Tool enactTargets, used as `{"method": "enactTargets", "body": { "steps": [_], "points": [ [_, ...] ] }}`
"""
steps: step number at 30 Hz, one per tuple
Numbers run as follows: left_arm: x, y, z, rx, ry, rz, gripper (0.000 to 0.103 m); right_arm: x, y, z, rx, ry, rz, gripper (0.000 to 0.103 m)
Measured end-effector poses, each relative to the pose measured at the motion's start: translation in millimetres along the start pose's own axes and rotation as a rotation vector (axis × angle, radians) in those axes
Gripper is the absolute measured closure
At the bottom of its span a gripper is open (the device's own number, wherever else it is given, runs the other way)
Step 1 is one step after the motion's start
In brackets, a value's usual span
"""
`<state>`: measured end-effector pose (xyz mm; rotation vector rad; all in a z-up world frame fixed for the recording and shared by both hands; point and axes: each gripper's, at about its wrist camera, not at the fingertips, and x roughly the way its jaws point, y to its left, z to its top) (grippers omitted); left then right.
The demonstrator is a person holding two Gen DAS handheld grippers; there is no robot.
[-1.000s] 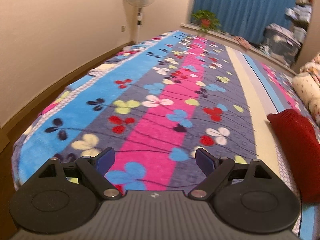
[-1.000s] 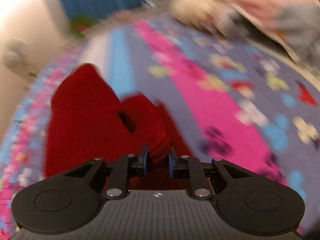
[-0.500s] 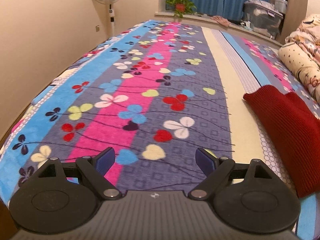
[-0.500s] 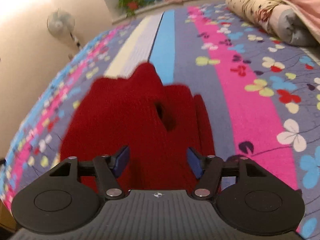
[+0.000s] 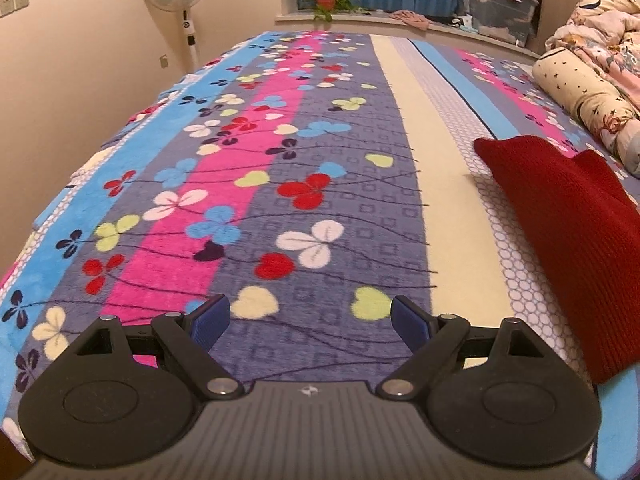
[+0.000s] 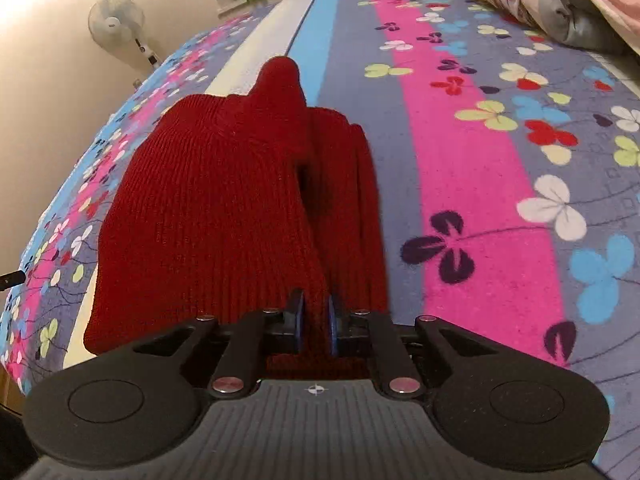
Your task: Fold small clothes
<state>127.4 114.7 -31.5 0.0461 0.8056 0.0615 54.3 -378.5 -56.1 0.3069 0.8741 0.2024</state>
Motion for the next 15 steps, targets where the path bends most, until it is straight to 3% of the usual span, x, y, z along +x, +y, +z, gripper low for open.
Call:
{"method": "enactTargets", "body": {
  "steps": [3,5,7,10,12,14,15],
  "points": [
    [0,-10,-1,0.012,-0.004,-0.014,0.012,-20,7,0,-0.027,-0.1,0.03,0.079],
    [-1,-17,-2,0.031,-0.017,-0.018,0.012,-24,9,2,-0.024,-0.144,0.044,0.053],
    [-4,-23,-3,0.054,-0.039,-0.023,0.012,-18,9,6,-0.023,-0.131,0.036,0.047],
    [-7,-29,-2,0.085,-0.07,-0.021,0.012,-9,2,24,0.003,-0.117,0.009,0.047],
    [-10,-32,3,0.084,-0.087,-0.022,0.012,-7,-9,40,0.063,-0.136,0.022,0.04],
    [-12,-37,10,0.062,-0.097,-0.034,0.012,4,-22,53,0.103,-0.131,0.028,0.026],
    [-12,-41,15,0.045,-0.095,-0.047,0.012,15,-29,57,0.117,-0.107,0.028,0.026]
  ]
}}
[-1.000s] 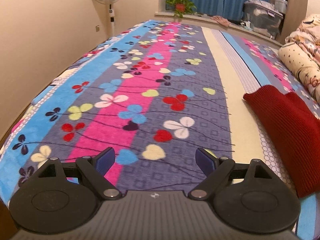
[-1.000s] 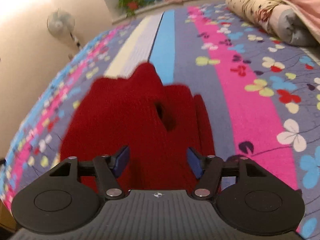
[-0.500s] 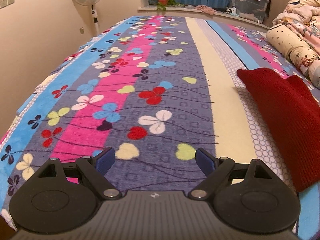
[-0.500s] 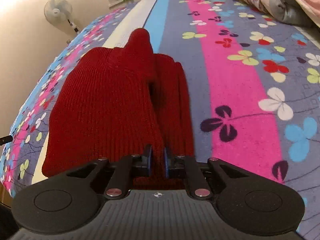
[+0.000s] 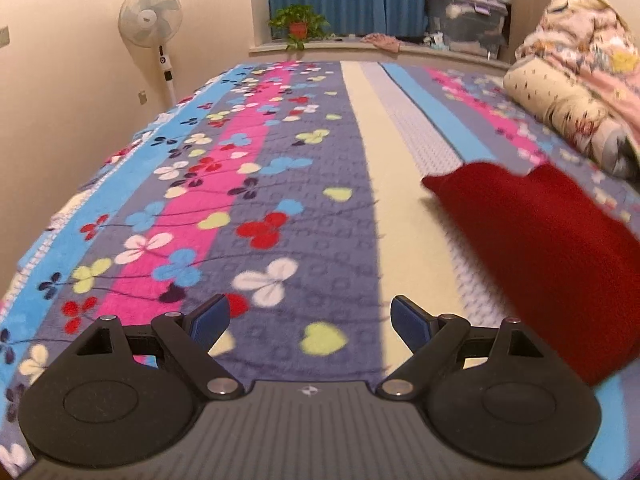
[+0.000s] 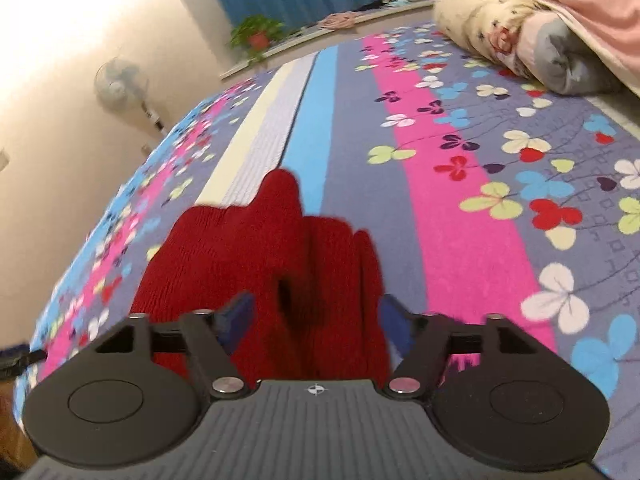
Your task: Fold small clothes
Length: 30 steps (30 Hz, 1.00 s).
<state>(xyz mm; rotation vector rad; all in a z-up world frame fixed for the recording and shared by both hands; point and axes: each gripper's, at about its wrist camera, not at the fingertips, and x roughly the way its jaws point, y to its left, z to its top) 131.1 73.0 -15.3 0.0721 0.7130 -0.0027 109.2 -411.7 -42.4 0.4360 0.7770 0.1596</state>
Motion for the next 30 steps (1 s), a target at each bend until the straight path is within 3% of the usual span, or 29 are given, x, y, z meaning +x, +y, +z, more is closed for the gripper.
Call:
{"method": "enactTargets", "body": {
  "steps": [4,9,15,21,22,25,27,29,30],
  "points": [
    [6,-29,23,-0.063,-0.001,-0.069,0.012,48,-28,2,0.112,0.156,-0.006,0.027],
    [34,-73,45,-0.167,0.024,-0.18,0.011,82,-28,-4,0.098,0.227,0.012,0.028],
    [100,-108,46,-0.357,0.167,-0.316,0.011,90,-22,1,0.092,0.235,0.066,0.032],
    [154,-120,28,-0.561,0.293,-0.486,0.011,98,-18,5,0.092,0.233,0.099,0.045],
    [160,-122,25,-0.591,0.307,-0.498,0.01,97,-18,4,0.089,0.23,0.11,0.052],
    [168,-130,25,-0.58,0.3,-0.491,0.01,97,-16,5,0.074,0.218,0.13,0.063],
    [167,-132,28,-0.559,0.289,-0.486,0.016,96,-17,4,0.078,0.209,0.141,0.066],
    [160,-133,34,-0.513,0.271,-0.472,0.033,93,-16,5,0.074,0.184,0.14,0.073],
    [151,-134,38,-0.467,0.251,-0.456,0.036,91,-13,5,0.057,0.165,0.137,0.075]
  ]
}}
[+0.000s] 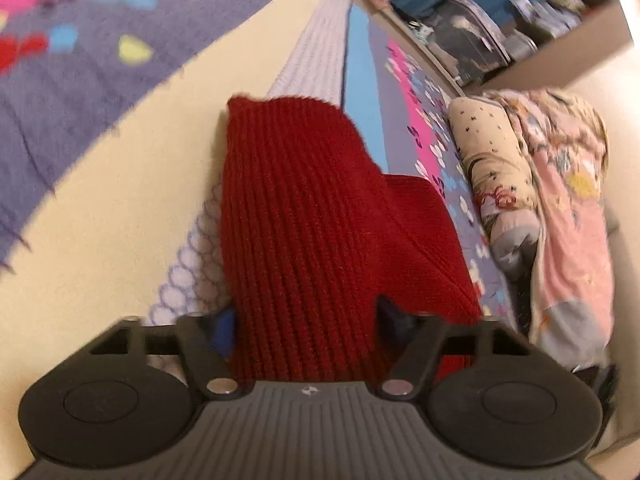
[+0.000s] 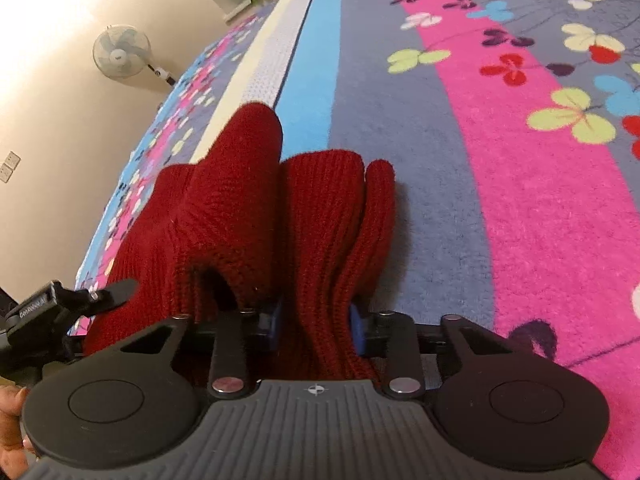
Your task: Fold small clothes
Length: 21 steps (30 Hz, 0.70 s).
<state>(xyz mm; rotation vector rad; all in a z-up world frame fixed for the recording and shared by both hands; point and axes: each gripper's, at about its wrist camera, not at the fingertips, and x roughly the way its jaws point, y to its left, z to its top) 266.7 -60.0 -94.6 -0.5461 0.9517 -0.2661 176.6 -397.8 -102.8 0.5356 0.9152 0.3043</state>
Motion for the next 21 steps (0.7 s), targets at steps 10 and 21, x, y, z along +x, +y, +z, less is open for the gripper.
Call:
{"method": "enactTargets", "body": {
  "steps": [10,21],
  "points": [
    [-96,-22,9,0.312,-0.218,0.131,0.043,-9,76,-6,-0.159,-0.173,0.147,0.085],
    [-151,43,25,0.376,-0.26,0.299,0.03,22,123,-17,-0.333,-0.132,0.024,0.075]
  ]
}}
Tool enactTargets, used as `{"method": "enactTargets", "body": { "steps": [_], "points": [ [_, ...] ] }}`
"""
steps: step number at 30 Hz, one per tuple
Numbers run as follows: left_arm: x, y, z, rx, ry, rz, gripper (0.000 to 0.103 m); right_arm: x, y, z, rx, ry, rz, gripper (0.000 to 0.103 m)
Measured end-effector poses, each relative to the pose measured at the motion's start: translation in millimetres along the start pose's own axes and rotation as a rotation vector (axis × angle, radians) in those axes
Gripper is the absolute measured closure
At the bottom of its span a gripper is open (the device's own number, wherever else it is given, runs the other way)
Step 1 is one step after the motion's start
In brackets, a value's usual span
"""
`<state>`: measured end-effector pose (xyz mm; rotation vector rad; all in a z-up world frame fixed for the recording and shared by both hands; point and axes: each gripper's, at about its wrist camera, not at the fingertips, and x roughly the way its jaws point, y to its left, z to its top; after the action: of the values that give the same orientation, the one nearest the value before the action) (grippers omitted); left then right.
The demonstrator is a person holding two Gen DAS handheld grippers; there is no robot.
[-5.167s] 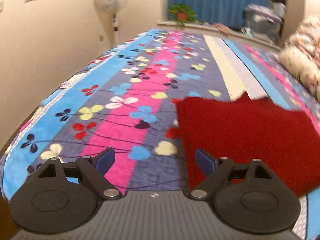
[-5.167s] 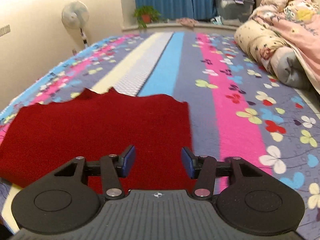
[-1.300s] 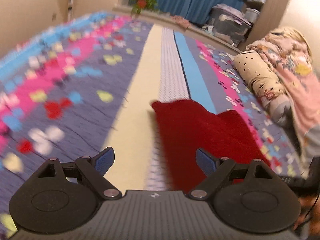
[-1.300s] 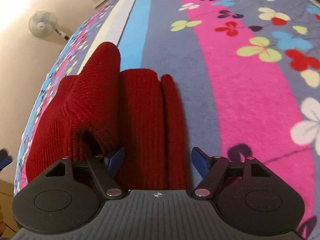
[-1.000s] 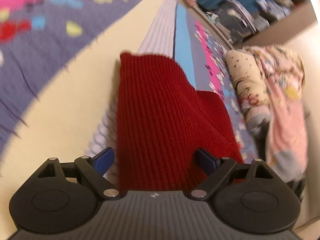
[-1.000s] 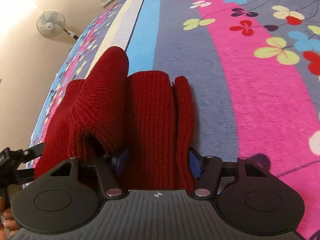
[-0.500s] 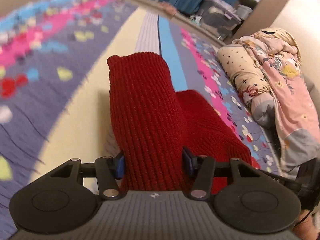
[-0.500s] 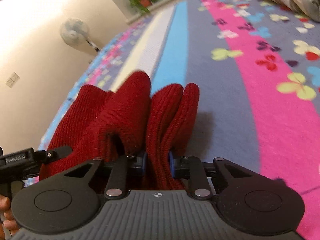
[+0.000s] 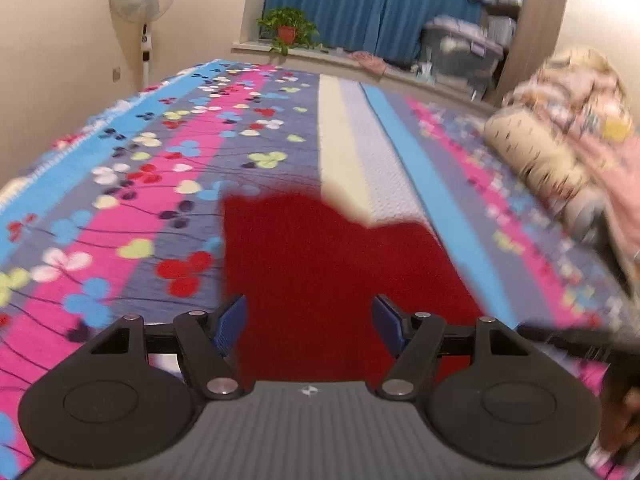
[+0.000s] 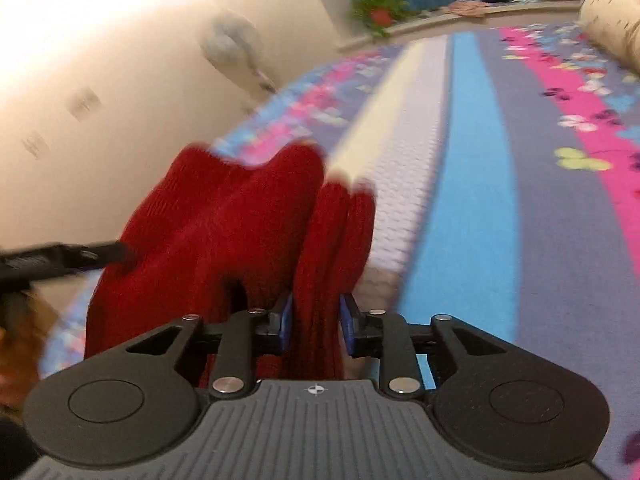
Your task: Fold small clothes
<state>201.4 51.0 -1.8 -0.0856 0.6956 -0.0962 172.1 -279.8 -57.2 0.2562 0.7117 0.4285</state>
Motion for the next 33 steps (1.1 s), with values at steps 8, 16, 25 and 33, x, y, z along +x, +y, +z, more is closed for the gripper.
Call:
{"method": "enactTargets", "body": {
  "steps": [8,16,25,33],
  "points": [
    [-54,7,-39,0.108,0.003,-0.085,0.025,-26,8,5,-0.009,0.017,0.156,0.052],
    [-8,-4,-95,0.072,0.214,-0.062,0.041,-2,35,-27,-0.103,0.195,0.193,0.087],
    [-18,-11,-96,0.116,0.206,-0.075,0.038,2,39,-45,-0.118,0.236,0.058,0.088],
    [-22,-13,-90,0.119,0.205,-0.054,0.032,-29,52,-50,-0.087,0.151,-0.022,0.068]
  ]
}}
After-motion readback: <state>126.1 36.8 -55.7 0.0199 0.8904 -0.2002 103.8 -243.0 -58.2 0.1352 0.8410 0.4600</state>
